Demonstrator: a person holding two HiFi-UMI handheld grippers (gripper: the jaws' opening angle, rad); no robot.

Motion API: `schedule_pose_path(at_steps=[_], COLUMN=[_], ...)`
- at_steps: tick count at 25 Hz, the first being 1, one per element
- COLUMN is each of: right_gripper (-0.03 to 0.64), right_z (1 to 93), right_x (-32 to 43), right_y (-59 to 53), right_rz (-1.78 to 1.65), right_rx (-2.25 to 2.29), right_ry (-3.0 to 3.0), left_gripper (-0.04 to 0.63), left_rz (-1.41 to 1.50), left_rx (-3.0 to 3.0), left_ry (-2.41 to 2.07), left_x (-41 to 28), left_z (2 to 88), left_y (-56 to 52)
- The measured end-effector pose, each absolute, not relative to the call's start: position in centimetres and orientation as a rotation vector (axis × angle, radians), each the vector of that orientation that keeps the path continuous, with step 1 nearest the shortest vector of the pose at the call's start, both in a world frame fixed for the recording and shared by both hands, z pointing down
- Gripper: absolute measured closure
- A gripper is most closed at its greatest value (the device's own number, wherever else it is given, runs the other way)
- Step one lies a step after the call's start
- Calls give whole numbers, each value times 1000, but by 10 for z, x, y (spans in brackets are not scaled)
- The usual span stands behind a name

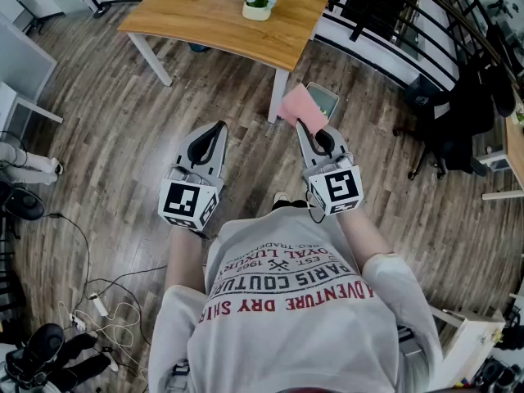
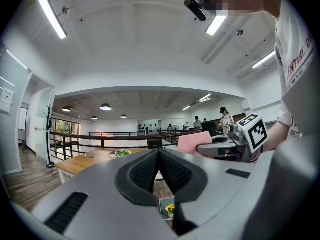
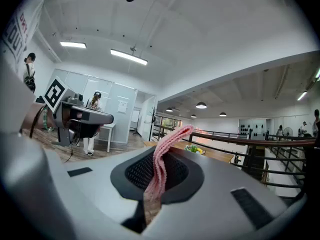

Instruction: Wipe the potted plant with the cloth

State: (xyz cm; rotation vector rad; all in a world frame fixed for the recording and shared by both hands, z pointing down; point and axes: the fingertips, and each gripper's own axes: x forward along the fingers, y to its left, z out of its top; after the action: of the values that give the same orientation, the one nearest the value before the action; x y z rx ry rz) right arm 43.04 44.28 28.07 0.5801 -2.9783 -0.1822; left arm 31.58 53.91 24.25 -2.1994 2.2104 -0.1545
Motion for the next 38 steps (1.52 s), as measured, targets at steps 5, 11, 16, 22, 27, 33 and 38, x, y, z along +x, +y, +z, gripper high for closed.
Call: schedule_pose_path(at_steps=[5,11,16,22,27,33,38], right_gripper=[581,581,581,581,581,581,581], right_z=[288,295,299,312,331,340,335], right_x=[419,396,377,353,316,242,178], right_y=[438,437,420,379,327,224,145], right_rz=[-151,-126,-84,-46,-18,23,-73], right_rx=[571,519,514,511,489,437,501], right_ry=[-2974,-2981,-2972,-2964,-2954,-2934,-2924], left_gripper=[578,578,578,578,578,578,578], left_rz=[-155,-160,-175,-193,-203,-243,-243], left_rx=[-2200,-2161,-2151,-2130,-2084,-2069,-2116], left_ry=[2219,2279,2312,2349,2414,2477,2442], left_x=[308,285,269,247,207,131,65], left_z=[246,252,257,269,285,296,301], left_y=[539,541,531,505,464,371,296])
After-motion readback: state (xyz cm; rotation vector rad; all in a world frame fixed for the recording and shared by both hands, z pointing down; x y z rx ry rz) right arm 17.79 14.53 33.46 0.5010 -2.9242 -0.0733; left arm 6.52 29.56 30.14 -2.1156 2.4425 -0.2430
